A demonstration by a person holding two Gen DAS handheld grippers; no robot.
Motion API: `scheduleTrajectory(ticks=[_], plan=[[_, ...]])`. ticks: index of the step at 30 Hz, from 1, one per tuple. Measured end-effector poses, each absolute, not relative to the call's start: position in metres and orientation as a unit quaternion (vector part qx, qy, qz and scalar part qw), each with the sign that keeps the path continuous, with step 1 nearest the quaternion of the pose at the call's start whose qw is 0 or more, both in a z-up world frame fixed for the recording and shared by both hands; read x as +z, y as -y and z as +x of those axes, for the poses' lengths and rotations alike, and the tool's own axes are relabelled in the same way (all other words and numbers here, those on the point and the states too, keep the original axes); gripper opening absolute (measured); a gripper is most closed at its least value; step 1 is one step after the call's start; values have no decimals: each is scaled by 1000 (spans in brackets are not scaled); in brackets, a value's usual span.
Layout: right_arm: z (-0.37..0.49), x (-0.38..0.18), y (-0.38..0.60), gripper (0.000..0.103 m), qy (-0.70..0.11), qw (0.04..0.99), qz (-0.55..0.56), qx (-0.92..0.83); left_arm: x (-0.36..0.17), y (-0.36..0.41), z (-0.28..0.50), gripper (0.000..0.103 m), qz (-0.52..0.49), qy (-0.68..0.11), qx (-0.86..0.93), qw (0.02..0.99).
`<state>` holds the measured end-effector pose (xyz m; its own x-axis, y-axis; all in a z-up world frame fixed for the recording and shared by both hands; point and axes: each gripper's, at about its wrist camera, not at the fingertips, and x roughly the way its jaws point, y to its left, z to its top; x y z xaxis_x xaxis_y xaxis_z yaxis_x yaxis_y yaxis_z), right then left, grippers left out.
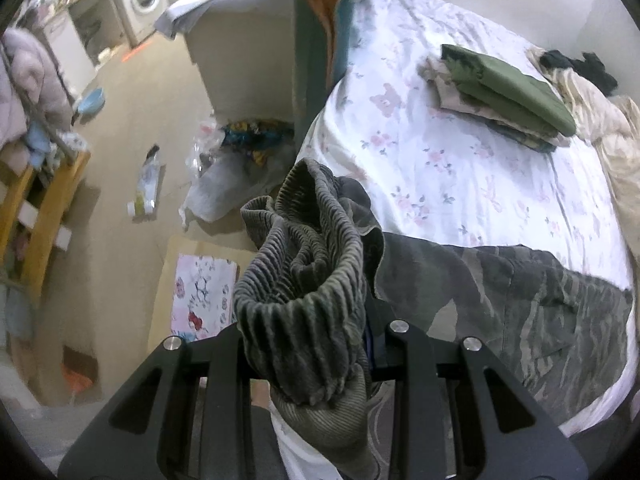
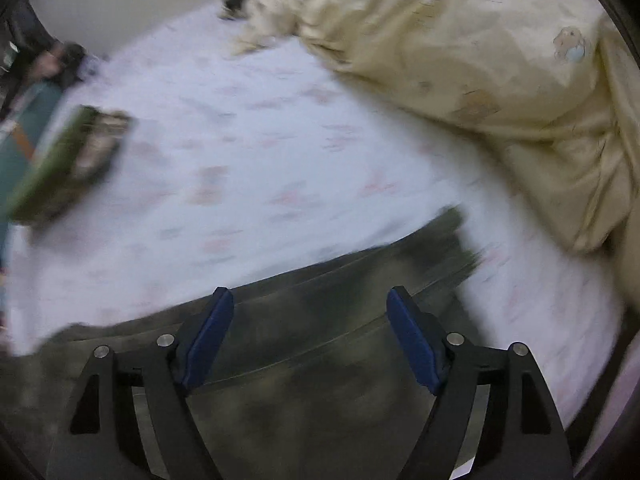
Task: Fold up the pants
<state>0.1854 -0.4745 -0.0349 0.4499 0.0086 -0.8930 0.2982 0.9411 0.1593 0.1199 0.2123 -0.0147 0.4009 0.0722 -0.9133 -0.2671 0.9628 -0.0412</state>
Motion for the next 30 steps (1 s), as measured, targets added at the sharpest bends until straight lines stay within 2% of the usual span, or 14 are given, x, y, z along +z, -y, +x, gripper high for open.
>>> scheduleTrajectory(ticks=[3, 8, 12, 15, 20, 24, 26, 28, 30], plan=[[144, -37, 421, 81, -503, 840, 202, -19, -6, -199, 115, 25, -60, -519, 96, 847], [91, -65, 391, 81, -491, 820, 292, 23, 17, -156, 107, 25, -9, -495, 93, 864], [72, -59, 396, 81, -470, 837, 280, 0, 47, -85, 101, 25, 51, -456, 67, 886], [71, -55, 414, 81, -450, 838, 308, 1, 48, -19, 99, 25, 107, -442, 29, 890], [65, -58, 442, 82, -432, 839, 324, -75, -5, 92, 86, 25, 184, -461, -18, 868], [62, -55, 447, 82, -422, 838, 340, -66, -88, 153, 83, 27, 214, -531, -50, 818], [63, -56, 446, 82, -425, 836, 341, -59, -108, 168, 72, 41, 232, -531, -71, 812], [64, -59, 443, 82, -432, 834, 338, -55, -118, 176, 62, 73, 222, -553, -114, 795], [69, -62, 438, 82, -443, 832, 331, -46, -109, 179, 52, 82, 211, -552, -154, 792]])
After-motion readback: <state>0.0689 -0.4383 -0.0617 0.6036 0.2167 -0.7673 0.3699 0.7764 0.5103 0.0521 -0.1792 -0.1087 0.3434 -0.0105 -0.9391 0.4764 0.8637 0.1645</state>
